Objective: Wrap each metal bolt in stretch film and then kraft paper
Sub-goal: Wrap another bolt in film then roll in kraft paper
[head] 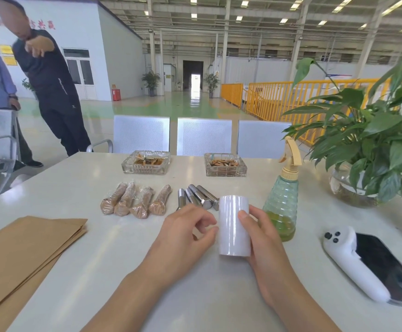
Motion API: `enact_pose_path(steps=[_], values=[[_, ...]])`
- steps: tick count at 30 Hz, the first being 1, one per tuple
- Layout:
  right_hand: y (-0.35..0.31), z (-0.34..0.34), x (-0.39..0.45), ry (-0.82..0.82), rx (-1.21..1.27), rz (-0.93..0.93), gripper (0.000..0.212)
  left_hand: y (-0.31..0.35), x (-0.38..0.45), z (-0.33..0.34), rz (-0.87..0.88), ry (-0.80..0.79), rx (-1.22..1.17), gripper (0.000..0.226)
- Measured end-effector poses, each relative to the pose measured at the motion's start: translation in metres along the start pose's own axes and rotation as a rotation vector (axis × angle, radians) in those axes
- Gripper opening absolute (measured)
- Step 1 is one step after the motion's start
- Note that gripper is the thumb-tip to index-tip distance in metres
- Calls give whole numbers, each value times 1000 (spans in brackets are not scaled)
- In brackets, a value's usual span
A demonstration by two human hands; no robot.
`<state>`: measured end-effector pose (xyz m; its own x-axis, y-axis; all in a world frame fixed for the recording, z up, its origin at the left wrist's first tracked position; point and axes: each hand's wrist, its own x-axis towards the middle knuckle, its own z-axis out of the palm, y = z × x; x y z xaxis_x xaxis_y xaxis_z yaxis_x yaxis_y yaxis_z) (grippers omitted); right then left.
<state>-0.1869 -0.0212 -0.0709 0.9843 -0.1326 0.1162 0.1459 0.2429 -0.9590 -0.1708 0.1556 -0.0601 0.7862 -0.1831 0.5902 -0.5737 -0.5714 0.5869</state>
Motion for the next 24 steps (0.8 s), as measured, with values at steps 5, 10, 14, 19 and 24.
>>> enact_pose_path(steps=[5,10,14,19,24], values=[[-1,-2,2,2,47,14,29,11,2,1,-246,-122,-434,19],[-1,-3,3,22,21,18,26,7,1,1,-305,-167,-425,14],[-2,-4,3,35,14,17,25,4,2,0,-292,-218,-421,11],[-5,-5,1,-3,82,61,26,5,1,-1,-299,-221,-450,14],[-9,-8,1,-93,134,107,33,6,3,-3,-302,-137,-479,15]])
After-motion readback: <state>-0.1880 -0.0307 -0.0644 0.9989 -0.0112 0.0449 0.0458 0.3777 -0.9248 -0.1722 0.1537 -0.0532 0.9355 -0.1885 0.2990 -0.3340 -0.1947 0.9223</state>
